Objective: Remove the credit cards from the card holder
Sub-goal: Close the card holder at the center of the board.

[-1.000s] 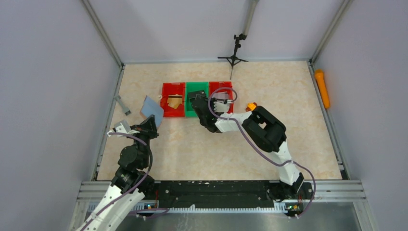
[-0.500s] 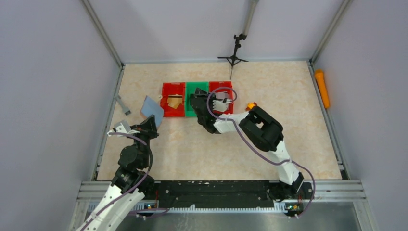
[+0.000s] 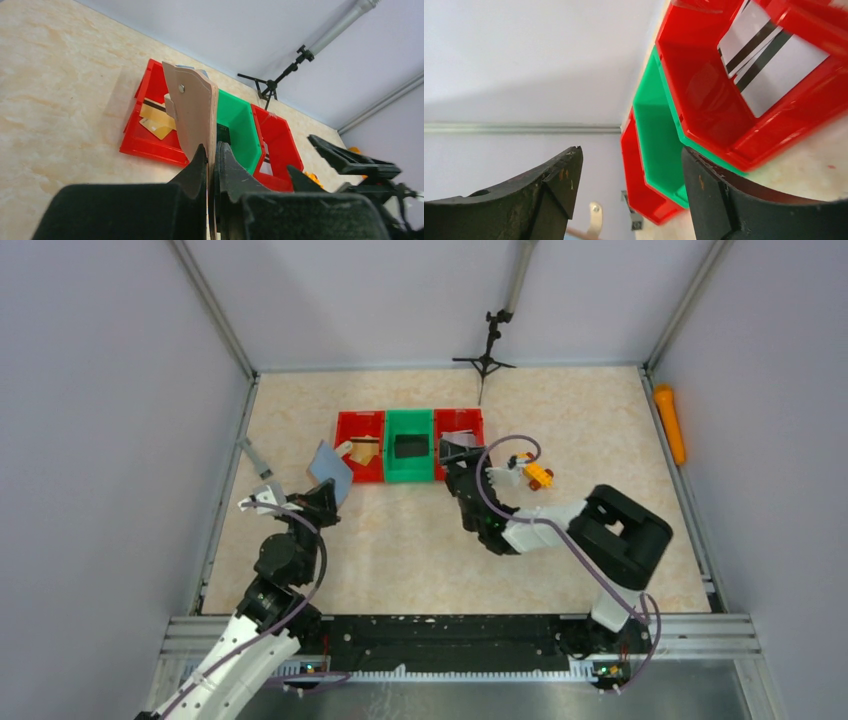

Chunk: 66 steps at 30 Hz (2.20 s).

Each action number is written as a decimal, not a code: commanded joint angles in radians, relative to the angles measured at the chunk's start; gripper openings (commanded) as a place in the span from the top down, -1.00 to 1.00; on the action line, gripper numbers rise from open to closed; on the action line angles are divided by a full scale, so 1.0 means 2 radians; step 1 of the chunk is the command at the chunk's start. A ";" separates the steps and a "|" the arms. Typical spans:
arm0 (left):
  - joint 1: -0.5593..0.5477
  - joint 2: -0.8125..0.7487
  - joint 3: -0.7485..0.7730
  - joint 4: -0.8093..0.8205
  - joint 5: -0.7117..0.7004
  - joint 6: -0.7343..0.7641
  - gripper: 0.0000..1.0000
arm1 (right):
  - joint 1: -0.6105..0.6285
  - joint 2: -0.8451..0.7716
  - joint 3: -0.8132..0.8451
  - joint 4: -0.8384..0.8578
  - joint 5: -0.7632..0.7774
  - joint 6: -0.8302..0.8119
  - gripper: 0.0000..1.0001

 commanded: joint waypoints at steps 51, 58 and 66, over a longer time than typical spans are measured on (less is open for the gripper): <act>-0.019 0.255 0.012 0.474 0.558 -0.334 0.93 | -0.060 -0.546 -0.312 0.046 -0.494 -0.294 -0.85; -0.029 0.282 0.022 0.463 0.561 -0.326 0.98 | -0.067 -0.543 -0.316 0.079 -0.507 -0.258 -0.06; -0.032 0.304 0.081 0.225 0.516 -0.226 1.00 | -0.067 -0.593 -0.289 -0.082 -0.467 -0.303 1.00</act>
